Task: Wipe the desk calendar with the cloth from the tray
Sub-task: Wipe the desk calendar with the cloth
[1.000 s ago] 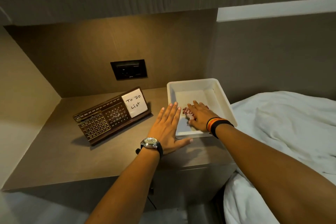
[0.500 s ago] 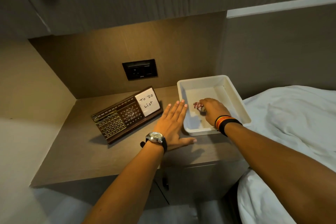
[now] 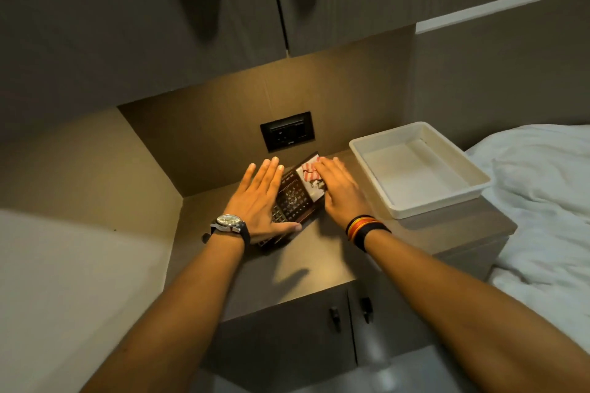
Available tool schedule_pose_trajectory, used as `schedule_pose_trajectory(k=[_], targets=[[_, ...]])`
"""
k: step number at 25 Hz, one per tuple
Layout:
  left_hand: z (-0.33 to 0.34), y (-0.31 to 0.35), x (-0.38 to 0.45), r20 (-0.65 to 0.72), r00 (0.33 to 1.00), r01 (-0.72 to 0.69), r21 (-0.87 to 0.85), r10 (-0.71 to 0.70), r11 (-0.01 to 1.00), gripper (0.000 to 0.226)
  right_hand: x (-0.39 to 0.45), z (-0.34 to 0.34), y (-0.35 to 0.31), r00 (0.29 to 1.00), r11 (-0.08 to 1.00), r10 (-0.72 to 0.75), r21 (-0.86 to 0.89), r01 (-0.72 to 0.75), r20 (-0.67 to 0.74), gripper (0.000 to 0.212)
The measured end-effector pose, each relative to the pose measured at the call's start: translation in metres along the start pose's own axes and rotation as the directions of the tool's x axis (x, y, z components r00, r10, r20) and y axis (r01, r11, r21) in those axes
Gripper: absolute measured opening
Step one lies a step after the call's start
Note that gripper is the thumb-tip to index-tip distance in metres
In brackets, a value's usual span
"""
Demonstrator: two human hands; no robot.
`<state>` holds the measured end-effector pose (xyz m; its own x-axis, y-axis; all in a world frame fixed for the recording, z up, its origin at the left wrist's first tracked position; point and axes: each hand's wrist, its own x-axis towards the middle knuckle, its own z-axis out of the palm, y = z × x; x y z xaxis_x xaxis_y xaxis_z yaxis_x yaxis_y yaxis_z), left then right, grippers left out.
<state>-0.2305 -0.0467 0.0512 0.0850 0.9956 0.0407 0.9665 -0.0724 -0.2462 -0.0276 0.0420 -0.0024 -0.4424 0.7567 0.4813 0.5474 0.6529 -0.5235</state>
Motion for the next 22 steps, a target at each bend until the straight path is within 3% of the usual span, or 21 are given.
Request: schedule_pose_trajectory(k=[5, 8, 12, 17, 22], targets=[[0.008, -0.052, -0.008, 0.197, 0.977, -0.094, 0.030, 0.086, 0.995, 0.153, -0.020, 0.050, -0.040, 0.987, 0.981, 0.149, 0.135, -0.140, -0.057, 0.068], [0.008, -0.066, 0.001, 0.243, 0.952, -0.200, 0.031, 0.186, 0.979, 0.164, -0.023, 0.073, -0.059, 0.979, 0.969, 0.178, 0.193, -0.157, -0.099, 0.072], [0.011, -0.070, 0.013, 0.241, 0.933, -0.277, 0.006, 0.268, 0.961, 0.168, -0.026, 0.102, -0.074, 0.964, 0.947, 0.241, 0.245, -0.208, -0.113, 0.081], [0.025, -0.065, 0.006, 0.131, 0.959, -0.229, -0.170, 0.252, 0.959, 0.164, -0.039, 0.120, -0.073, 0.948, 0.940, 0.297, 0.210, -0.269, -0.115, 0.085], [0.031, -0.060, 0.004, 0.119, 0.961, -0.210, -0.273, 0.250, 0.939, 0.163, -0.024, 0.122, -0.080, 0.897, 0.904, 0.404, 0.225, -0.363, -0.177, 0.077]])
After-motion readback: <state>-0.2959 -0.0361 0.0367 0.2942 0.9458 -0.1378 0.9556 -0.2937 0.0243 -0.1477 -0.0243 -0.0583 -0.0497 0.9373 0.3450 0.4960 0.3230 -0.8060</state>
